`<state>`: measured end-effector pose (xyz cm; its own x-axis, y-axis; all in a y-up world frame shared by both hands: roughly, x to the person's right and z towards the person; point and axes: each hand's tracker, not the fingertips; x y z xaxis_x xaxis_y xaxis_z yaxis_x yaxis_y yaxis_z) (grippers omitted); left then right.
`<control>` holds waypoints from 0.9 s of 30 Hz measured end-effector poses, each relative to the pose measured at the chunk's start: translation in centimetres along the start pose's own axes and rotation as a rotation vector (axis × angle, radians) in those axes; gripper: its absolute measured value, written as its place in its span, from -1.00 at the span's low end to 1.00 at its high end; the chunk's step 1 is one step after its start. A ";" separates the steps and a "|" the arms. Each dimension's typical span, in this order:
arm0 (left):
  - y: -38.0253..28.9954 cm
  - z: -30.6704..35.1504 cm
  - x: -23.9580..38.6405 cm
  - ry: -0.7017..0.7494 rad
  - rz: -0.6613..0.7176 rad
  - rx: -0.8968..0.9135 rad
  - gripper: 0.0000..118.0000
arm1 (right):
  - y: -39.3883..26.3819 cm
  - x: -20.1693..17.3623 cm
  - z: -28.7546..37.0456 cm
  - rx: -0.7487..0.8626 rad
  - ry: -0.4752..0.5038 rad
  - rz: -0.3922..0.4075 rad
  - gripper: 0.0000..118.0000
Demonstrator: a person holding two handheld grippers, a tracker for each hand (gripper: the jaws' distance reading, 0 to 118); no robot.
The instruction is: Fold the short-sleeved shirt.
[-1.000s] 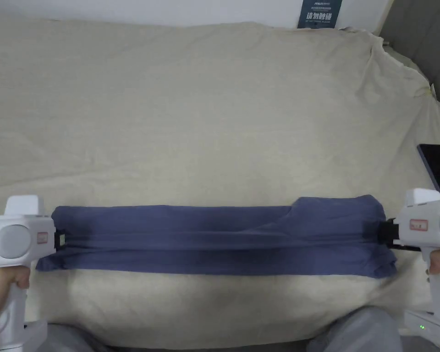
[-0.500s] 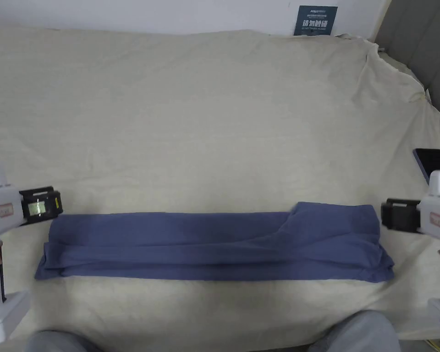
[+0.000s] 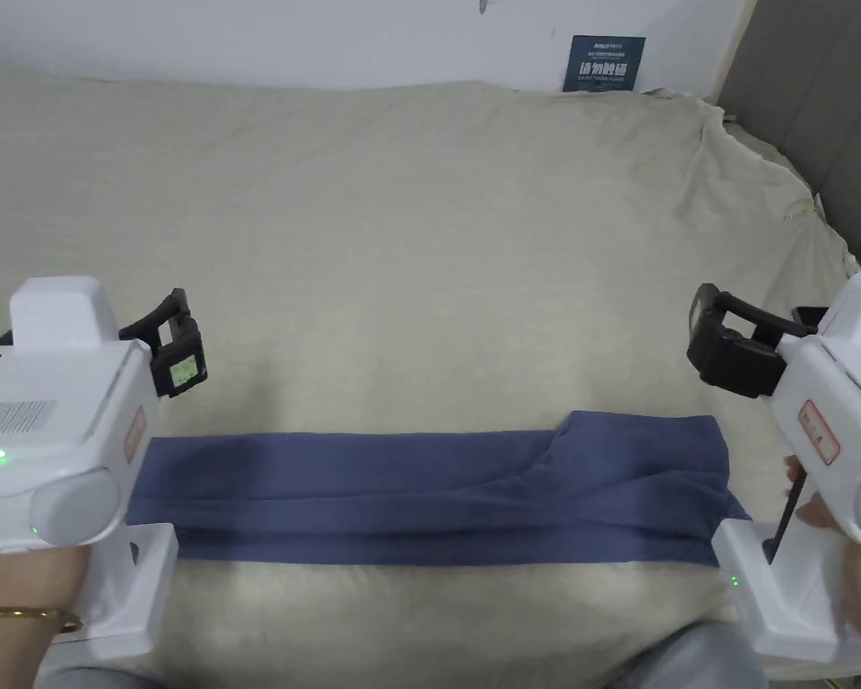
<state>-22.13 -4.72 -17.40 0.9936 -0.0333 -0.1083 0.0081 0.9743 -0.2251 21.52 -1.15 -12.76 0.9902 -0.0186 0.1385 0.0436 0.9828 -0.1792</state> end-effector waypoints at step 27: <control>0.4 -2.8 -5.0 -0.148 0.278 -0.240 -0.50 | -1.8 -2.2 -1.3 -0.092 0.071 0.003 -1.00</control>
<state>-27.44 -4.74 -19.65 0.9597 0.2744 -0.0599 -0.2730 0.8612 -0.4287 19.41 -3.10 -14.02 0.9971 -0.0315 0.0687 0.0489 0.9620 -0.2688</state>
